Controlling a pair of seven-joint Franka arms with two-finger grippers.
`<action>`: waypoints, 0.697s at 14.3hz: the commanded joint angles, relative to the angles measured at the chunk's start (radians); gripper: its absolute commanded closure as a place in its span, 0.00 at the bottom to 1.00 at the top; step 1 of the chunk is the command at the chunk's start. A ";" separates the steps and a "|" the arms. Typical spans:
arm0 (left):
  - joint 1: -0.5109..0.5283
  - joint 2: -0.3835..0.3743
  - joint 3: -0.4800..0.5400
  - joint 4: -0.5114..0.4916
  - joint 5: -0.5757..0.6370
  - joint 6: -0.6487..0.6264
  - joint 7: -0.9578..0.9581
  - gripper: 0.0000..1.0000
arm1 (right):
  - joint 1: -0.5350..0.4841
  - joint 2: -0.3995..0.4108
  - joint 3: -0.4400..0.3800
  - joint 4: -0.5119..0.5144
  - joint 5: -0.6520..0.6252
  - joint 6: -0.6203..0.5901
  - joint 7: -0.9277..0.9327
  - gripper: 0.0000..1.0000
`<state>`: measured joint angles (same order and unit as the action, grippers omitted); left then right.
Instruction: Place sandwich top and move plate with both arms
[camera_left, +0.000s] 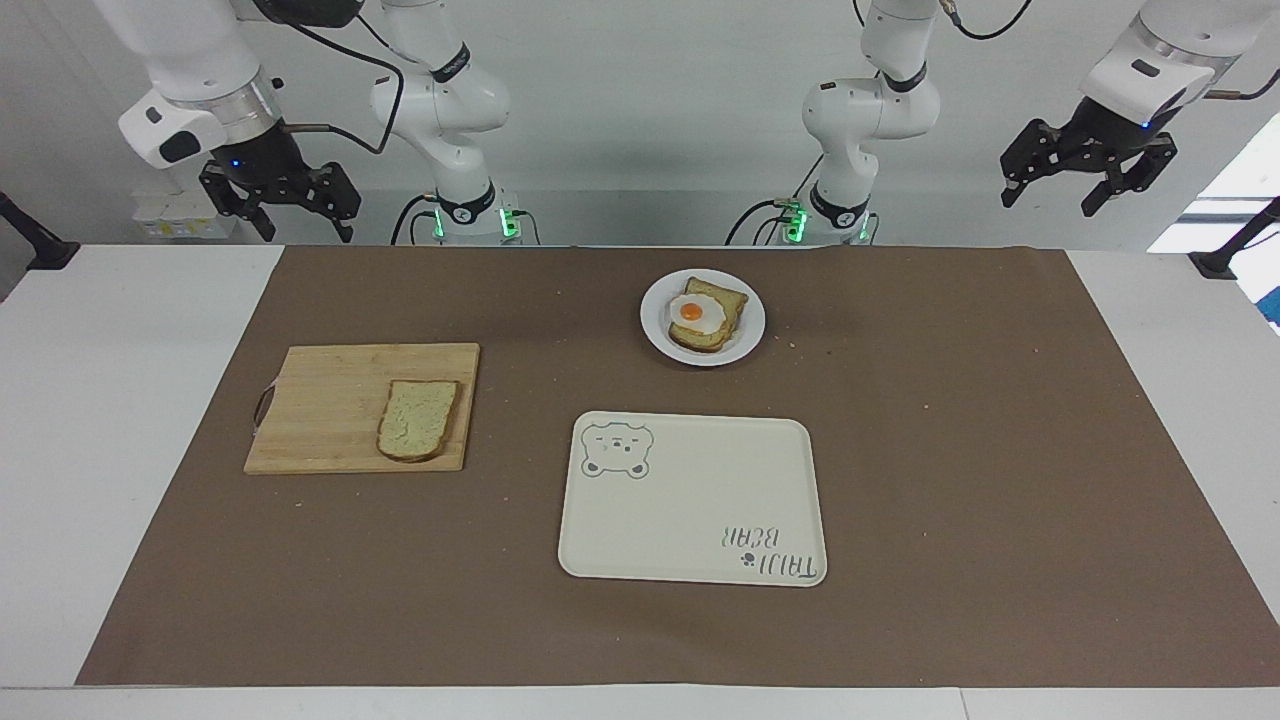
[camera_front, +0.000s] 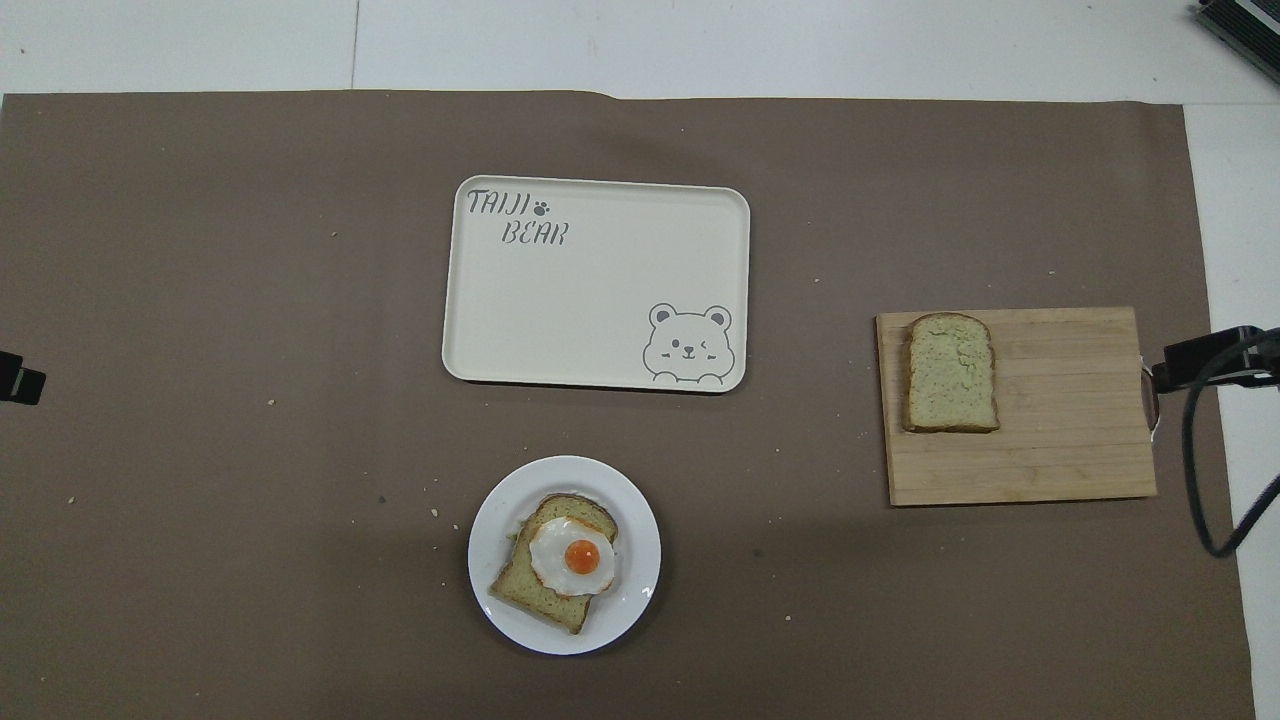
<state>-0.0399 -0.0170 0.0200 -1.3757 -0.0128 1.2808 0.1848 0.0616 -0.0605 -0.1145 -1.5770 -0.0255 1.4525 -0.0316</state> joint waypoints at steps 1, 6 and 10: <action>-0.014 -0.067 -0.024 -0.094 0.008 0.005 -0.016 0.00 | -0.013 -0.035 0.006 -0.044 0.006 0.015 -0.027 0.00; -0.012 -0.084 -0.028 -0.120 0.008 0.006 -0.014 0.00 | -0.023 -0.067 0.004 -0.173 0.067 0.175 -0.034 0.00; -0.012 -0.084 -0.028 -0.120 0.008 0.006 -0.014 0.00 | -0.023 -0.029 0.004 -0.308 0.084 0.366 -0.051 0.00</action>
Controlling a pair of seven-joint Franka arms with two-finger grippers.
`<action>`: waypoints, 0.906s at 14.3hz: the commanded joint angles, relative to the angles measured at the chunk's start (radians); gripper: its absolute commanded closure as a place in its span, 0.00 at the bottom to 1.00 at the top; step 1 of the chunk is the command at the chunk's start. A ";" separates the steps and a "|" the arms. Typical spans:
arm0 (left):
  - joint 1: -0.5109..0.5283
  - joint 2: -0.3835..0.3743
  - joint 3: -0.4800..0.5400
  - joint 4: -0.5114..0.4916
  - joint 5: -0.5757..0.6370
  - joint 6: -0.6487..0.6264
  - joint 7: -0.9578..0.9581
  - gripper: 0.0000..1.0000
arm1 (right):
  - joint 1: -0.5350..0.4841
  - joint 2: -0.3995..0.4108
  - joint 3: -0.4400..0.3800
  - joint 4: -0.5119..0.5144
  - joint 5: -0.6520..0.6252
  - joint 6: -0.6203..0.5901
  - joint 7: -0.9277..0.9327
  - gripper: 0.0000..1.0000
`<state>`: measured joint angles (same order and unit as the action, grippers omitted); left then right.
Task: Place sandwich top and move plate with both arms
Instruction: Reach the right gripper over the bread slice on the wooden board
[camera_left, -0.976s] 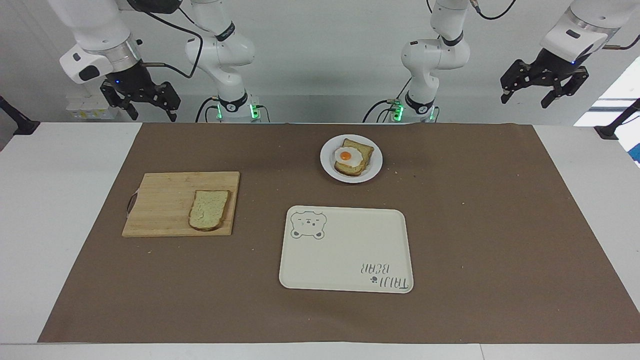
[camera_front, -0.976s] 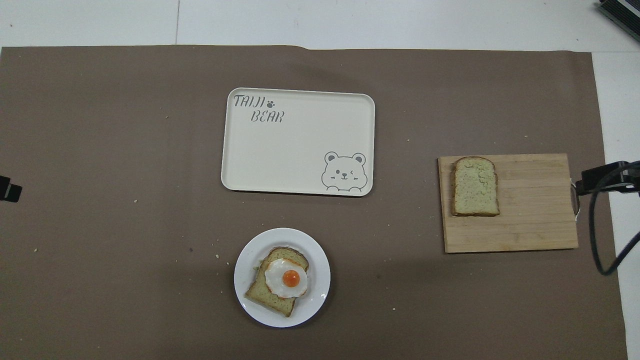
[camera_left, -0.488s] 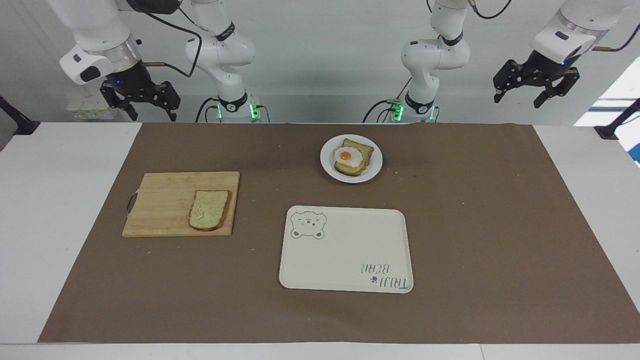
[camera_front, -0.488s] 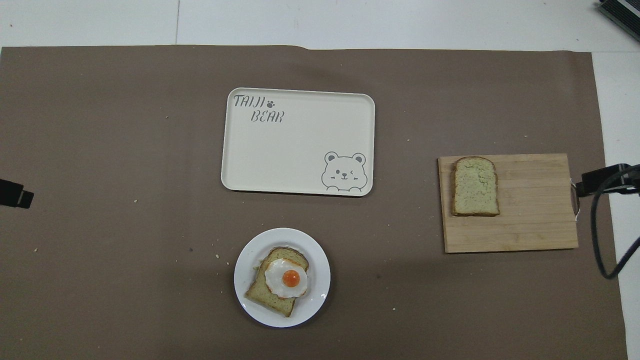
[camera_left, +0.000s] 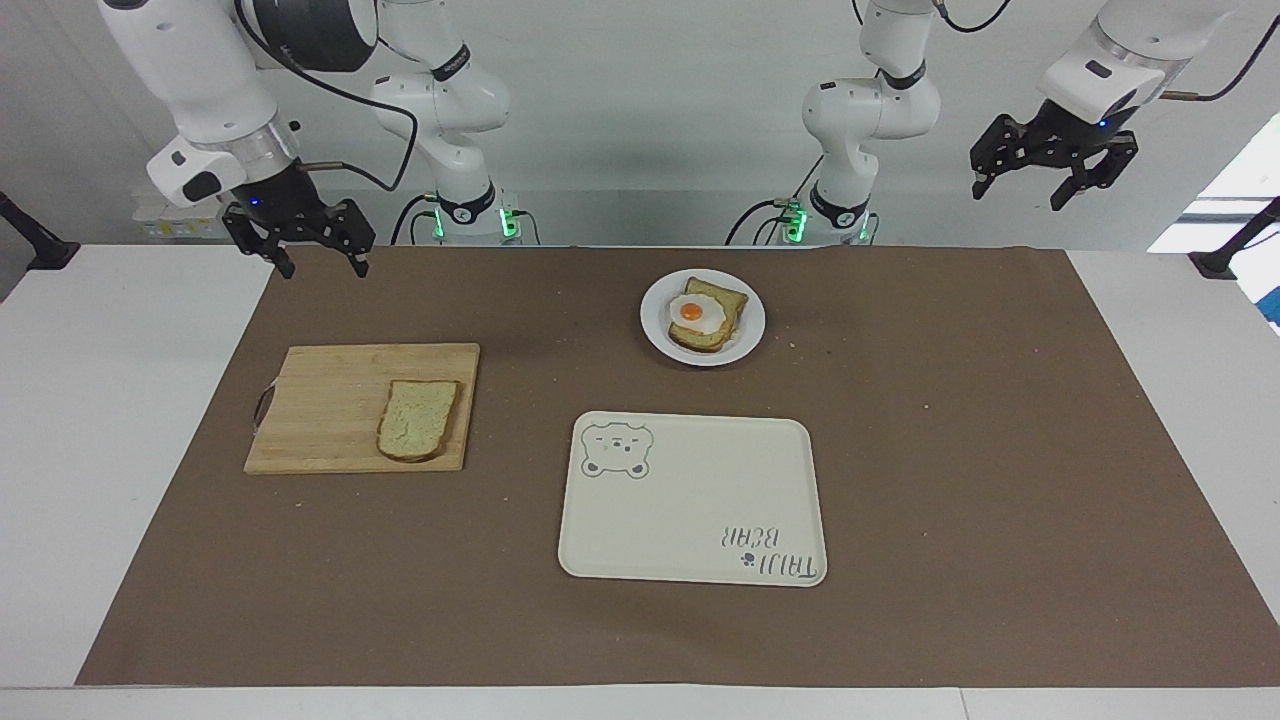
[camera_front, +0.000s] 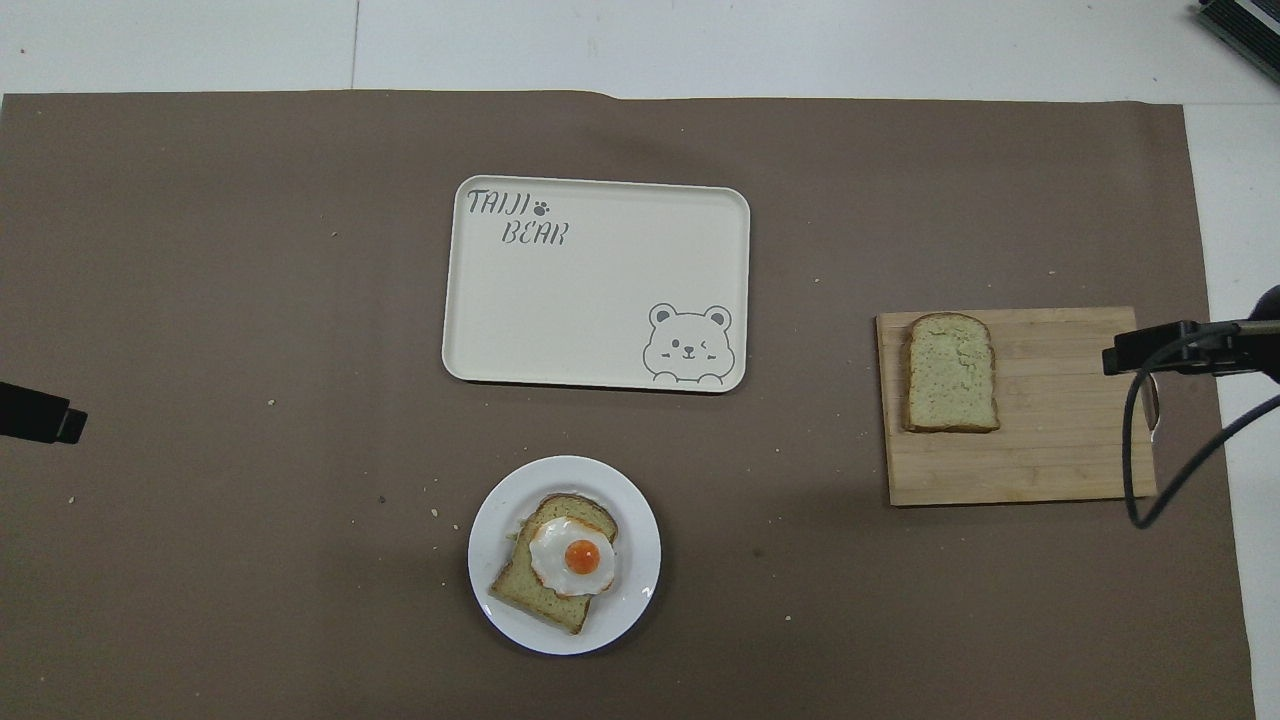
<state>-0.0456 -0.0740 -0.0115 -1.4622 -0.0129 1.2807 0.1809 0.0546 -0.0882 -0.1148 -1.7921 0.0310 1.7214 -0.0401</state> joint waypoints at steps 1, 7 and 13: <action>-0.007 -0.027 0.004 -0.033 0.008 0.006 -0.011 0.00 | -0.016 0.013 0.004 -0.117 0.027 0.136 -0.052 0.00; -0.007 -0.027 0.004 -0.033 0.008 0.006 -0.011 0.00 | -0.027 0.151 0.004 -0.183 0.029 0.346 -0.138 0.00; -0.007 -0.027 0.004 -0.033 0.008 0.006 -0.011 0.00 | -0.042 0.234 0.004 -0.234 0.125 0.452 -0.230 0.00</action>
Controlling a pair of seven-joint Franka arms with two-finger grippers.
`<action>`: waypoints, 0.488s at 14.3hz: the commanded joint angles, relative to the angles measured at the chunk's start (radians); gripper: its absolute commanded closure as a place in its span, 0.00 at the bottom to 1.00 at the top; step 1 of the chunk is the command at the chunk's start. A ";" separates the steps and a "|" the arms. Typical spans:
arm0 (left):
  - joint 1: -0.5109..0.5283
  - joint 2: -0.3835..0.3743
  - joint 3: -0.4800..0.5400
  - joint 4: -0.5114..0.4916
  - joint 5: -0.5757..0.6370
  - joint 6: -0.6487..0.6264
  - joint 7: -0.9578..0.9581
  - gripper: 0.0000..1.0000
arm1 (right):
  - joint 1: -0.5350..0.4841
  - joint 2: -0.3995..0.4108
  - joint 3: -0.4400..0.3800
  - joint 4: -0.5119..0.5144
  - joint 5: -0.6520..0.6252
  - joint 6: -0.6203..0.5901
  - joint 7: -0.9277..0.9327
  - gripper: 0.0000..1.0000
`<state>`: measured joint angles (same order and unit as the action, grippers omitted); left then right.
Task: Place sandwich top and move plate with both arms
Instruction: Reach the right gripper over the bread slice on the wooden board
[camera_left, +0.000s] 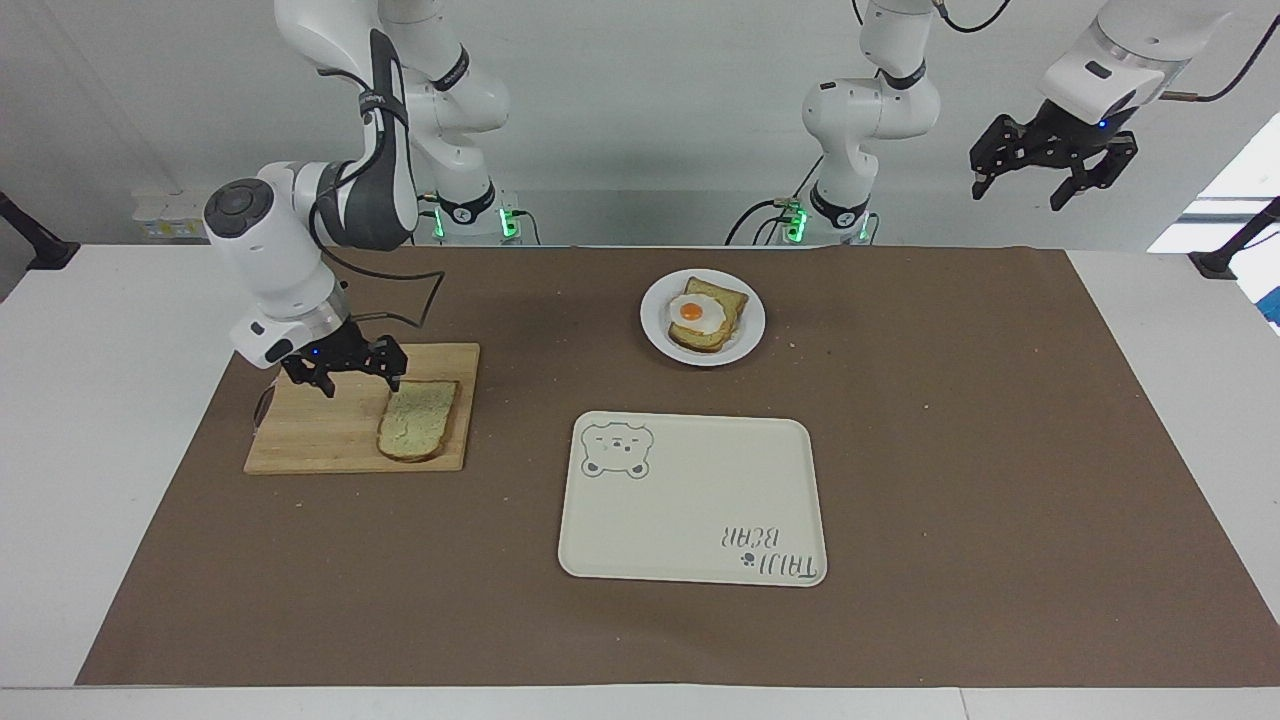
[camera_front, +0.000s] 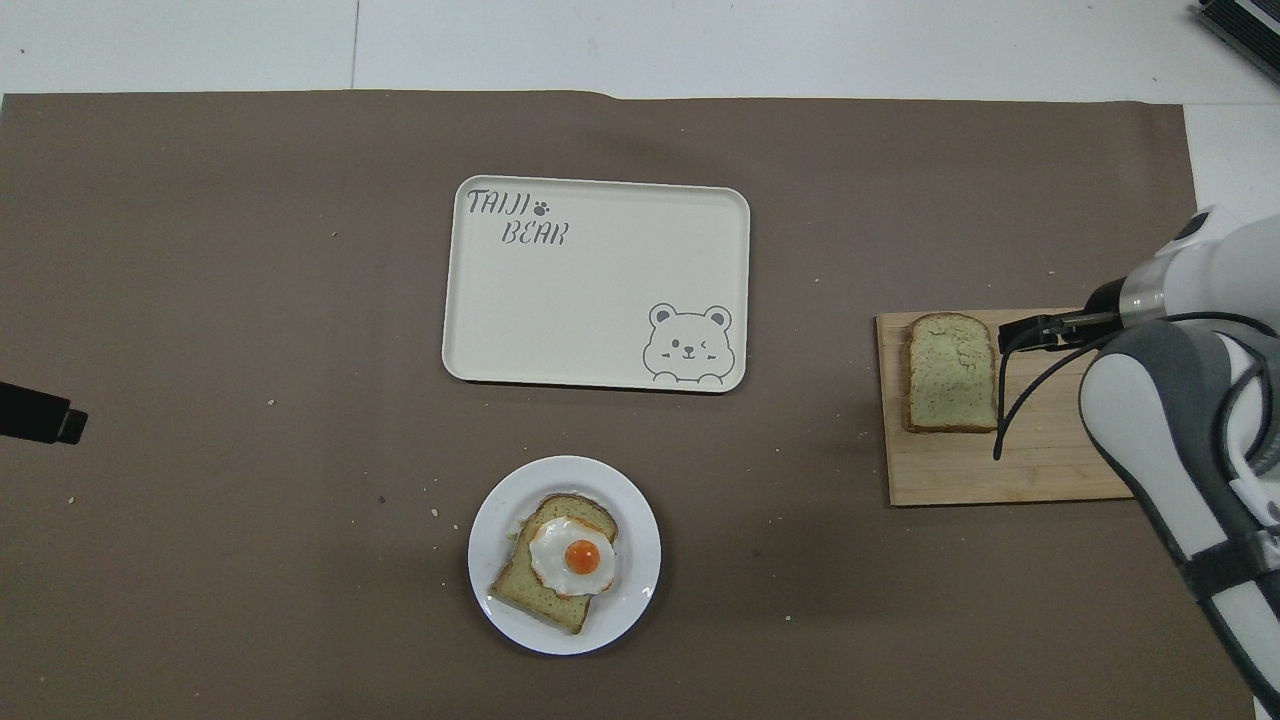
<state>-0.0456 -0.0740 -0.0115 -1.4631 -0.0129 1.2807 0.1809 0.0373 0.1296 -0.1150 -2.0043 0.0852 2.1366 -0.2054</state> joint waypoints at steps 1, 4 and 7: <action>-0.007 -0.027 0.004 -0.032 0.008 0.006 -0.011 0.00 | -0.028 0.028 0.005 -0.037 0.102 0.057 -0.090 0.00; -0.007 -0.027 0.004 -0.032 0.008 0.005 -0.011 0.00 | -0.028 0.039 0.005 -0.097 0.106 0.133 -0.115 0.00; -0.007 -0.027 0.004 -0.034 0.008 0.005 -0.011 0.00 | -0.028 0.056 0.005 -0.134 0.108 0.186 -0.121 0.00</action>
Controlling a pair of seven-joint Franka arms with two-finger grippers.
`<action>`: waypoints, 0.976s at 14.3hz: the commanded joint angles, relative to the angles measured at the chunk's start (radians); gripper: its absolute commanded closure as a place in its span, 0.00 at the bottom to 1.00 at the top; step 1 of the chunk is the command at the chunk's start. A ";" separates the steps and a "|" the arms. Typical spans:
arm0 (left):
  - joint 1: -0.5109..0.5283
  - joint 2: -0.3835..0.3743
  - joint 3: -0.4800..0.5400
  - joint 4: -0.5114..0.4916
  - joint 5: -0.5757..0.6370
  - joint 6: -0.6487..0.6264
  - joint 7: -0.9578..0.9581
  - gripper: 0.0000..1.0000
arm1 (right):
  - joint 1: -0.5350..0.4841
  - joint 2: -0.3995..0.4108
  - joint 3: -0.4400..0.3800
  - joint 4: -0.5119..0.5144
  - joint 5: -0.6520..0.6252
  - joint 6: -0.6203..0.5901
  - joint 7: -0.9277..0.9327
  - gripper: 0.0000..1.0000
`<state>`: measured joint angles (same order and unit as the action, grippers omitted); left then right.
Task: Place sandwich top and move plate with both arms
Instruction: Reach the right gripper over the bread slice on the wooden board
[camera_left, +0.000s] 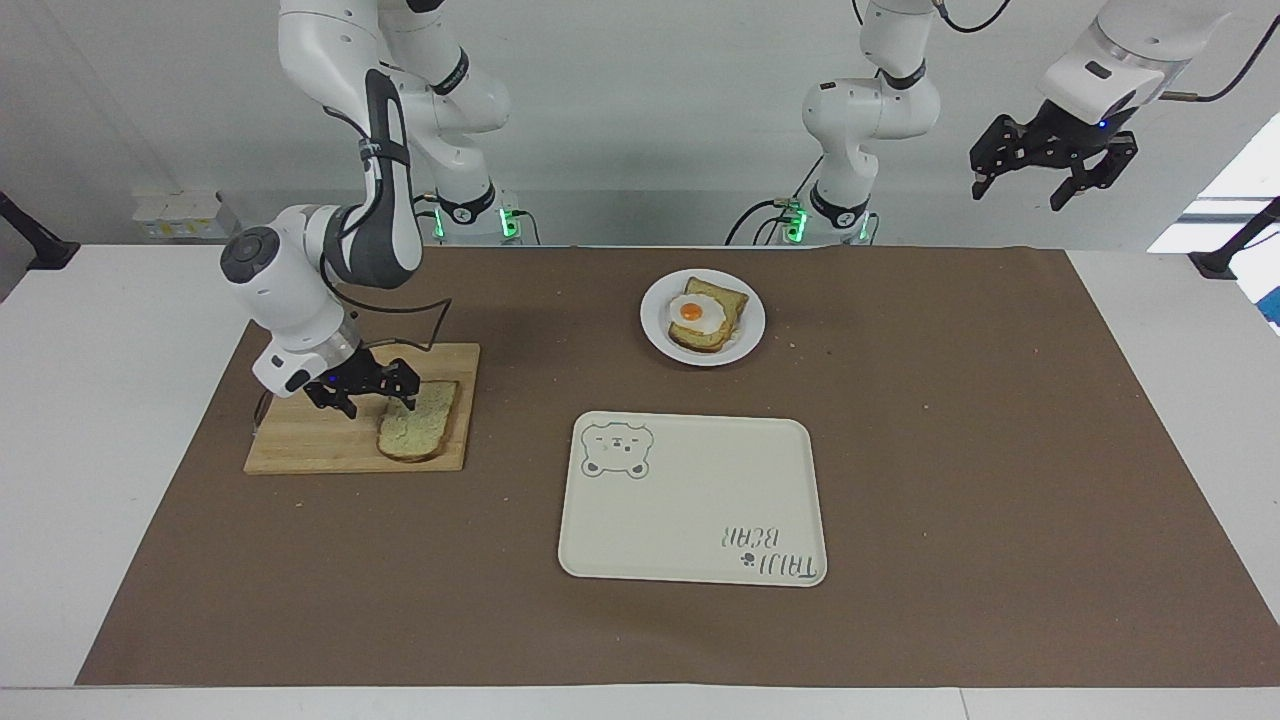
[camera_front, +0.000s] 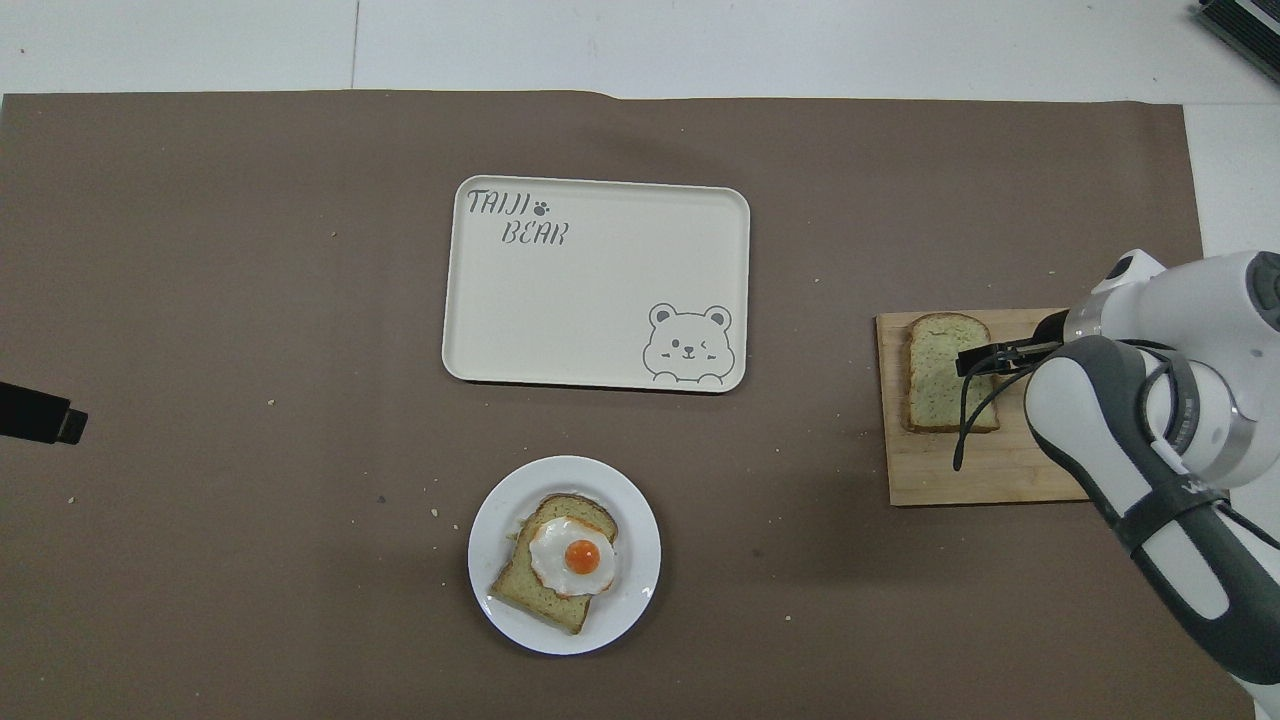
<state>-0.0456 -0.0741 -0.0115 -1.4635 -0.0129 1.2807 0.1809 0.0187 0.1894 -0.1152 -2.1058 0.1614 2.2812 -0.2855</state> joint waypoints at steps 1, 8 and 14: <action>-0.007 -0.027 0.004 -0.034 0.008 0.003 -0.011 0.00 | -0.010 0.005 0.005 -0.033 0.033 0.046 -0.041 0.00; -0.007 -0.027 0.004 -0.034 0.007 0.003 -0.012 0.00 | -0.008 0.016 0.005 -0.034 0.035 0.038 -0.051 0.97; -0.007 -0.027 0.004 -0.034 0.007 0.003 -0.012 0.00 | -0.008 0.018 0.005 -0.034 0.035 0.037 -0.026 1.00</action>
<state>-0.0456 -0.0741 -0.0115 -1.4660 -0.0129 1.2807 0.1808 0.0166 0.2006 -0.1169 -2.1286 0.1793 2.3020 -0.3039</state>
